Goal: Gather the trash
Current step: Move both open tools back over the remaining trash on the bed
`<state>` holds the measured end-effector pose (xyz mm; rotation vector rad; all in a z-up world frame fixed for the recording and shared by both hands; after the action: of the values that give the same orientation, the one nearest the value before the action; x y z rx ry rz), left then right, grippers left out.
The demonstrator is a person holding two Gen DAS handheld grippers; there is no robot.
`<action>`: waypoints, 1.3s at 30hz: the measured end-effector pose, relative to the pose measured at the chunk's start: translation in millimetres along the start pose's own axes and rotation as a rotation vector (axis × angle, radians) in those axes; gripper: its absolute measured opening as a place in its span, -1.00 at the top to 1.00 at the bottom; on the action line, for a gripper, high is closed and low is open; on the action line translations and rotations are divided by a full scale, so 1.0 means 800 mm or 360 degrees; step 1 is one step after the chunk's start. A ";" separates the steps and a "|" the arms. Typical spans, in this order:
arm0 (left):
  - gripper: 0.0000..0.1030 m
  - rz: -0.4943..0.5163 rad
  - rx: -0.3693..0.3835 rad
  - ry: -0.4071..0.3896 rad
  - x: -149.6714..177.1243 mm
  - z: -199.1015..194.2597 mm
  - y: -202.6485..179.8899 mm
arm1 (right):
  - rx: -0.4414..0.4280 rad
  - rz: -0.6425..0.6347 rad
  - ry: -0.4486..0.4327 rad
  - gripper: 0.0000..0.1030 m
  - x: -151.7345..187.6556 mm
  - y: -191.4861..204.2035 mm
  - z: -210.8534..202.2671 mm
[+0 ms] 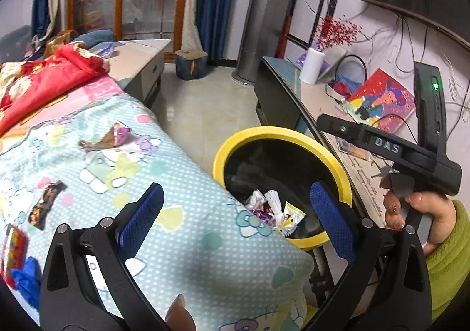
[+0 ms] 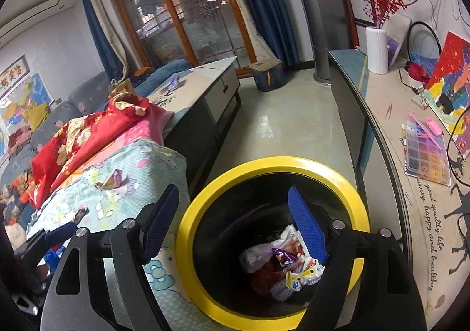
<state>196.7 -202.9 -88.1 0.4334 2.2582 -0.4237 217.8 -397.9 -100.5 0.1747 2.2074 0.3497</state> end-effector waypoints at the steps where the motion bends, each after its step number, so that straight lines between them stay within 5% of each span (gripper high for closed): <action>1: -0.78 -0.0010 -0.0011 -0.0007 -0.001 -0.003 0.005 | -0.0006 -0.0009 -0.0002 -0.45 0.000 0.004 -0.001; 39: -0.78 -0.0426 -0.0412 -0.0301 -0.009 -0.148 0.215 | -0.0435 -0.0535 0.0076 -0.55 0.060 0.266 -0.024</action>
<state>200.3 -0.7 -35.4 -0.0419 2.1534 -0.2873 173.6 -187.2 -59.2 -0.3522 2.1608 0.4637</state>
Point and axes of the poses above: each gripper's, at about its wrist camera, not at the fingertips, and z roughly the way its jaws point, y to its left, x to its underside, the point moved 10 cm from there along z, roughly the way its jaws point, and after that the axes turned 1 degree about -x, right-handed, at the moved point
